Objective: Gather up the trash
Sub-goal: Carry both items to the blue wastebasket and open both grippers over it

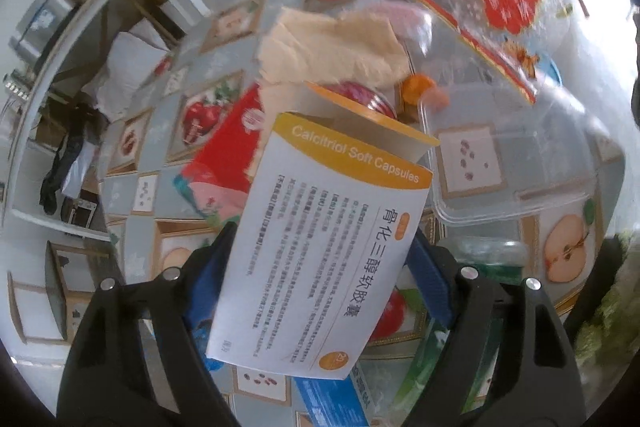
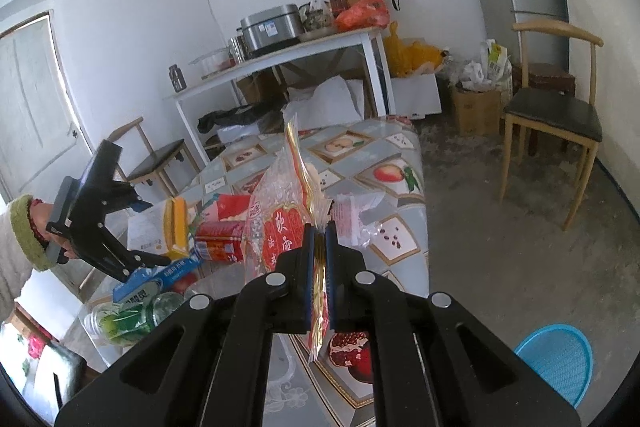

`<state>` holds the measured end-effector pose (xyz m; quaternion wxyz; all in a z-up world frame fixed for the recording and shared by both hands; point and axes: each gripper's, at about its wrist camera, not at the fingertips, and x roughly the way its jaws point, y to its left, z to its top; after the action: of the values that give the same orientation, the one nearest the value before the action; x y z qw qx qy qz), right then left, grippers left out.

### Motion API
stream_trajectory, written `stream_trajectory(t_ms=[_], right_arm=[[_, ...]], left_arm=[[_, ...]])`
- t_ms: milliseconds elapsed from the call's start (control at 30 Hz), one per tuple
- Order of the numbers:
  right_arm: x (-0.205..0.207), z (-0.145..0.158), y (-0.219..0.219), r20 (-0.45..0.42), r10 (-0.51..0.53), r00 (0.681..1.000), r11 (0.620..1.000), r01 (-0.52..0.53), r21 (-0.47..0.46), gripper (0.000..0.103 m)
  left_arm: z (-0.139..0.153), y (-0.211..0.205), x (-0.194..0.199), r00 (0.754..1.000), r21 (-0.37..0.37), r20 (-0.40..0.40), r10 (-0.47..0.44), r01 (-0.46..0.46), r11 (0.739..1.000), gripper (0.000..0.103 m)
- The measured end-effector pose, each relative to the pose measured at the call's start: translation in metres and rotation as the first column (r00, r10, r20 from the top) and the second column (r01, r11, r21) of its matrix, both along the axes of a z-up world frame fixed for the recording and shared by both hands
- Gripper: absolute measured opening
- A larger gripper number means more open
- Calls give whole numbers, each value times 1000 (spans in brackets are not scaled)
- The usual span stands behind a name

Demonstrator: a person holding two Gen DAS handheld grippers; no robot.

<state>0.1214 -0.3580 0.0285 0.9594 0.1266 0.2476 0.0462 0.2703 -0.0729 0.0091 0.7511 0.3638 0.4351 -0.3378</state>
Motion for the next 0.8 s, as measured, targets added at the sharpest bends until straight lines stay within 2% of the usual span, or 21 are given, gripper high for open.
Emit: stream_trajectory(t_ms=[100,167,333,433,500,600,700,800], right_arm=[[-8,9,0,20,-10,1000,1000,10,-1,5],[-14,14,-1,32,-19,999,1000,19,-5,5],[-32,24,-7,49,-56,997,998,56,1,5],[-48,30,-18,61,-97,993,995,97,1,5],[-61,31,-27,68,-131,989,991,131,4,5],[-84,29,-48,65,-204,977,979,204,12,5],[-111,22,-75,43,-290,956,957,290,18,5],[-141,8,-108,11,-394,919,919,394,10,5]], left_arm=[[29,14,-3,998,-111,1,69,-68,992,77],[49,24,-11,994,-206,-7,106,-105,973,77],[88,33,-38,985,-392,-39,169,-170,904,77],[101,21,-53,976,-437,-74,204,-215,874,77],[102,4,-60,966,-459,-142,215,-257,850,77],[99,-29,-69,960,-504,-228,164,-261,823,77],[93,-76,-78,956,-521,-274,105,-239,819,77],[83,-129,-87,933,-550,-361,9,-220,805,77]])
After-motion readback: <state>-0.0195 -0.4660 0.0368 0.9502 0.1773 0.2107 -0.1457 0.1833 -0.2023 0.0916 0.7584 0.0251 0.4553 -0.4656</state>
